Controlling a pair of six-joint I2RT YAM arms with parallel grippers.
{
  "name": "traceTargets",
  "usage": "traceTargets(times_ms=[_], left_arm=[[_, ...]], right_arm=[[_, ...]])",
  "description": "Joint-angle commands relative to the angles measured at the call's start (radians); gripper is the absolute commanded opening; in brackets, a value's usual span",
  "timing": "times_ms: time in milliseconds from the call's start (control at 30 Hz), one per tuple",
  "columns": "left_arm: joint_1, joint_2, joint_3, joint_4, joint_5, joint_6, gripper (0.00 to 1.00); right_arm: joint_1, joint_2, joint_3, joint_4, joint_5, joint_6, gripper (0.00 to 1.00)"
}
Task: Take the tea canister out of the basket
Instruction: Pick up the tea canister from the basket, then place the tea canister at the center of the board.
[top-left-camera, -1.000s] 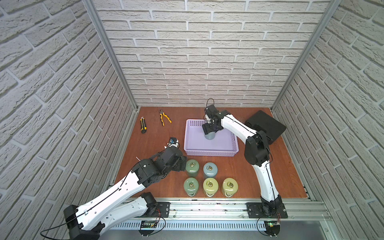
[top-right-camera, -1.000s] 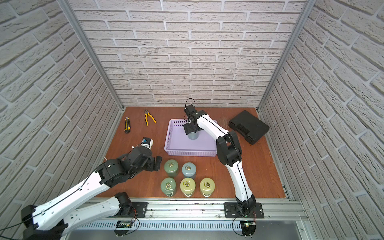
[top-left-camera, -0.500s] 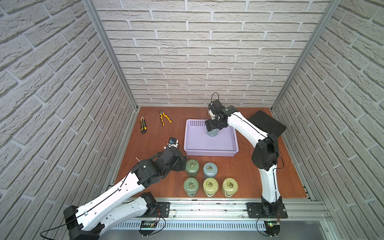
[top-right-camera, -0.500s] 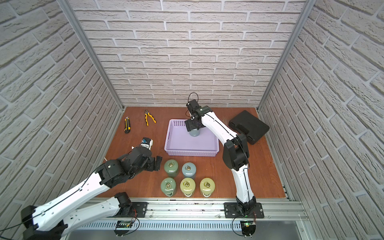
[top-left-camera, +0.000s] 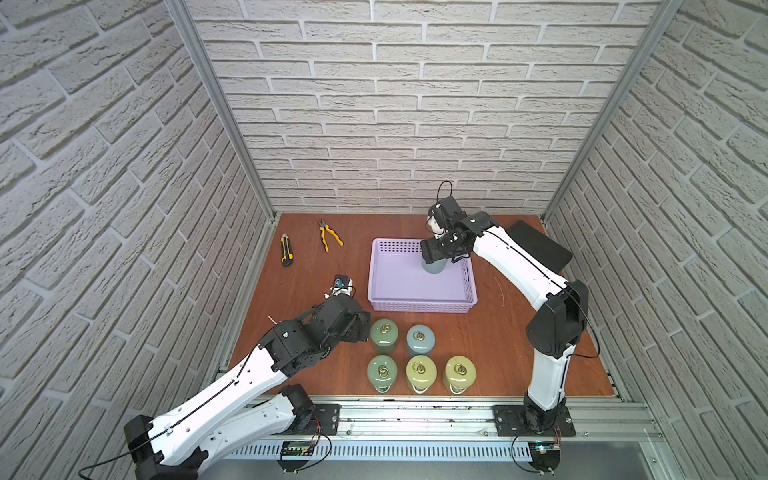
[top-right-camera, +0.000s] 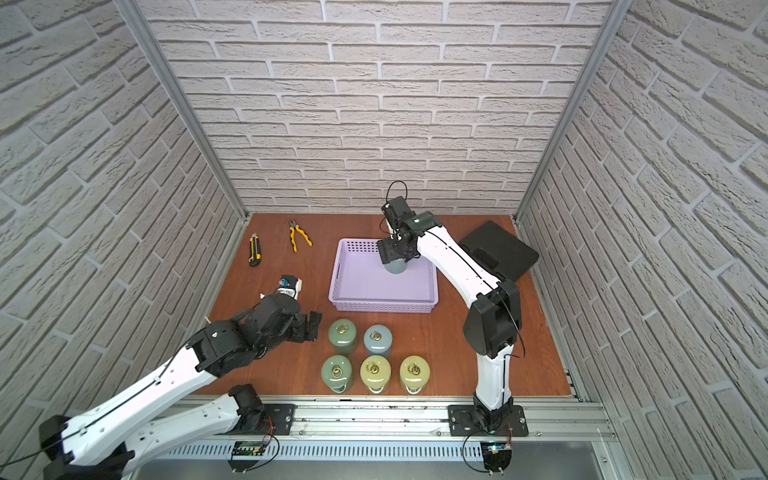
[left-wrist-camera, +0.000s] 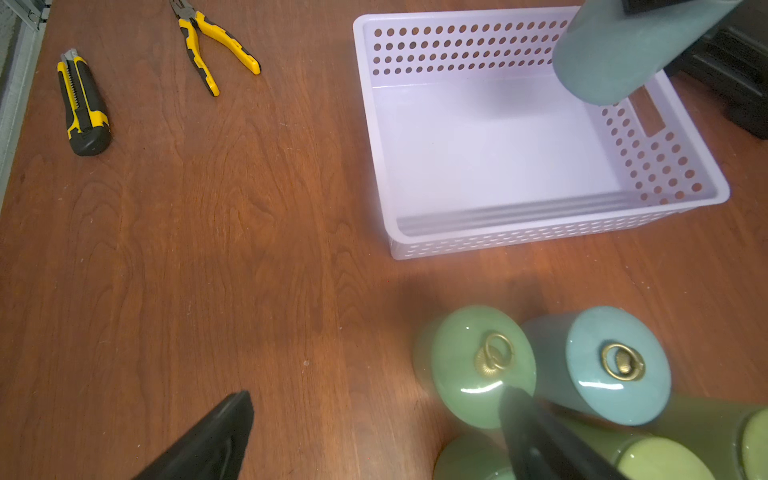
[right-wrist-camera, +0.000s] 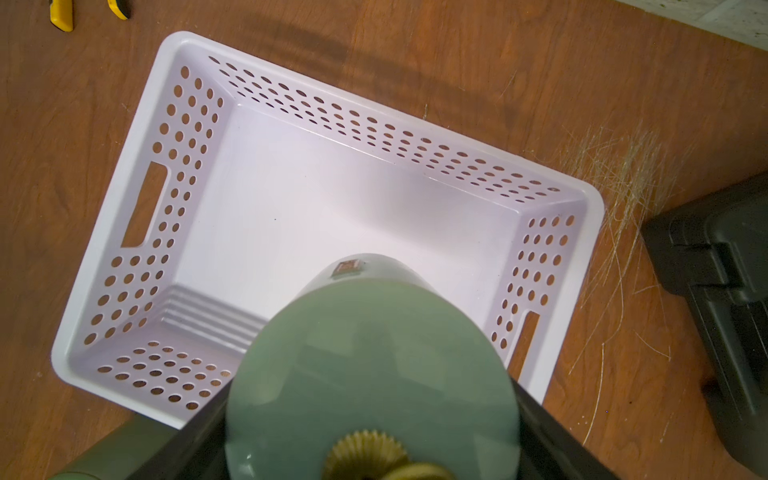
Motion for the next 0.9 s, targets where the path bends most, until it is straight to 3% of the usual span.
traceTargets(times_ms=[0,867], left_arm=[[0.009,-0.009,-0.009,-0.009,-0.03,-0.017,0.98],[0.01,0.089,0.009,0.036,-0.022,-0.016,0.98]], right_arm=[[0.003,-0.11,-0.027,0.055,0.021,0.02,0.45],[0.074,-0.598,-0.526,0.146,-0.007,0.079,0.44]])
